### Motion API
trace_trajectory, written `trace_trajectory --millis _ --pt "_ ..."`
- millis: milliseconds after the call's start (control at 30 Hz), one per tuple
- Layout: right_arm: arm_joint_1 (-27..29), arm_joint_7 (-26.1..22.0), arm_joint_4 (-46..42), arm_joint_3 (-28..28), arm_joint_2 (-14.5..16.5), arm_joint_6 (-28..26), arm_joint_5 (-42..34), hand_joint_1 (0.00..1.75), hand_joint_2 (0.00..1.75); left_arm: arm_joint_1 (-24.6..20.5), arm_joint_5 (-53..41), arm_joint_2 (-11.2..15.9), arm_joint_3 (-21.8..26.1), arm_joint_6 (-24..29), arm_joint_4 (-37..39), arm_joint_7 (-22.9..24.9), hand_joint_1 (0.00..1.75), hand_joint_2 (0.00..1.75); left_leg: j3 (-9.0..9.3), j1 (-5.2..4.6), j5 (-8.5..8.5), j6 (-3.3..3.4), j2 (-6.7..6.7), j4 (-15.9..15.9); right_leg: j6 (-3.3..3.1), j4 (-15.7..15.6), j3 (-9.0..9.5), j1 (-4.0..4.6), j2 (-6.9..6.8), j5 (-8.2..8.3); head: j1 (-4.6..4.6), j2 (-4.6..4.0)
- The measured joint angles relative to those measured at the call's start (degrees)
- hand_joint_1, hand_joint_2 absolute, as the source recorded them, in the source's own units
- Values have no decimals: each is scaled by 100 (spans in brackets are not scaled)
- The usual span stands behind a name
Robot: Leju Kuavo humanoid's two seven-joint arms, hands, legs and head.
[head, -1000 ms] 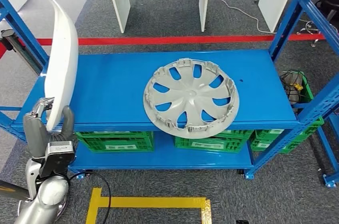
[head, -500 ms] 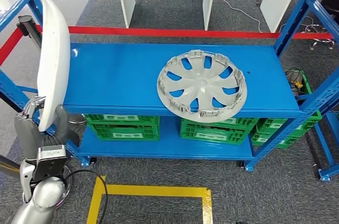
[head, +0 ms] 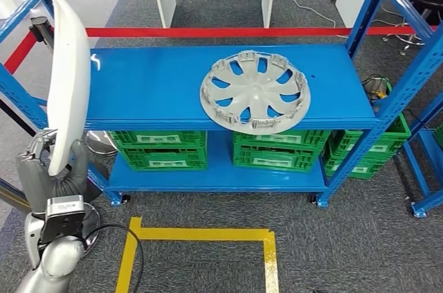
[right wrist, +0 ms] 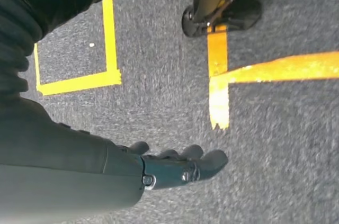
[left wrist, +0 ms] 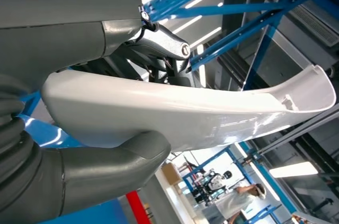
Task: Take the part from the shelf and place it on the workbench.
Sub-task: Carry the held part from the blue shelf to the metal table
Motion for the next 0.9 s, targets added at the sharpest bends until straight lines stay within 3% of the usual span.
trace_trajectory --millis 33,67,100,133,200,267,300,333,400,433,467,533,567,600,633,667,733,800,833,900 --pt "-1 -1 0 -2 0 0 0 0 175 3 1 6 1 1 -2 -1 175 175 -70 16 -302 -30 -1 364 -16 6 -71 0 -3 69 -8 0" --pt "1 -1 0 -2 0 1 0 0 175 5 1 9 2 1 -2 -1 175 175 -120 33 -500 -55 -1 724 -14 19 -151 0 -5 143 -12 0" --pt "3 0 0 -2 0 2 0 0 175 7 1 11 2 1 -2 -1 175 175 -123 48 -555 -74 -1 985 -8 37 -239 -2 -6 214 -11 0" --pt "5 0 0 -3 0 2 0 0 175 8 1 12 2 1 -2 -1 175 175 -54 62 -477 -87 -1 1079 3 62 -340 -4 -8 281 -13 0" --pt "4 0 0 -4 0 2 -1 0 175 7 1 14 2 2 -8 -2 175 175 364 87 -146 -91 -2 648 37 126 -545 -10 -7 391 -14 0" --pt "2 -5 0 -4 1 1 -5 0 175 5 0 19 2 8 -39 -13 175 175 927 85 -102 -55 -14 -195 99 191 -690 -3 2 482 -12 0" --pt "1 -13 0 -5 1 -1 -9 0 175 7 -1 22 3 13 -64 -24 175 175 1100 73 -163 -24 -20 -502 136 209 -733 1 6 532 -10 0" --pt "4 -21 0 -7 2 -3 -15 0 175 13 -1 28 3 18 -91 -37 175 175 1168 53 -224 17 -26 -663 177 209 -760 0 6 587 -8 0" --pt "18 -41 5 -13 2 -6 -33 0 175 36 3 36 4 31 -148 -57 175 175 1101 35 -165 114 -17 -716 251 194 -796 -15 6 668 -5 0" --pt "24 -46 9 -17 2 -7 -44 0 175 49 6 38 4 38 -178 -64 175 175 1039 36 -103 169 -6 -719 278 236 -832 -24 12 583 1 0" --pt "29 -48 14 -21 3 -9 -56 0 175 64 10 38 4 47 -212 -69 175 175 964 41 -30 220 6 -730 297 374 -901 -27 20 380 14 0" --pt "27 -39 17 -29 4 -13 -67 0 175 102 18 39 4 62 -277 -87 175 175 791 32 117 288 22 -730 319 959 -1074 -30 34 -242 48 0" --pt "24 -35 17 -31 4 -13 -68 0 175 130 26 40 5 68 -306 -99 175 175 697 19 195 304 24 -725 327 1331 -1144 -29 36 -478 61 0" --pt "21 -33 17 -32 5 -12 -68 0 175 163 36 41 7 73 -333 -114 175 175 598 4 273 308 26 -718 329 1636 -1160 -28 36 -569 67 0" --pt "18 -32 17 -33 5 -10 -68 0 175 201 48 42 11 78 -362 -131 175 175 491 -12 352 308 26 -707 324 1810 -1107 -26 36 -512 69 0" --pt "16 -32 17 -34 6 -9 -68 0 175 240 60 43 20 83 -392 -145 175 175 385 -26 422 303 26 -691 307 1800 -973 -21 36 -352 70 0" --pt "8 -32 16 -37 7 -7 -68 0 175 310 75 48 46 93 -461 -163 175 175 203 -50 548 279 25 -647 244 1215 -404 4 38 -90 69 1" --pt "-18 -31 12 -39 10 -7 -68 0 175 358 82 62 82 108 -534 -173 175 175 94 -72 660 236 28 -597 182 312 254 34 40 -200 69 1" --pt "-31 -30 10 -39 16 -7 -68 0 175 373 87 72 98 115 -566 -180 175 175 66 -72 721 210 33 -589 161 21 427 51 42 -292 69 1" --pt "-35 -21 13 -41 31 -5 -68 0 175 407 111 98 127 127 -615 -194 175 175 24 -58 828 153 36 -593 113 -143 429 57 37 -297 76 0"
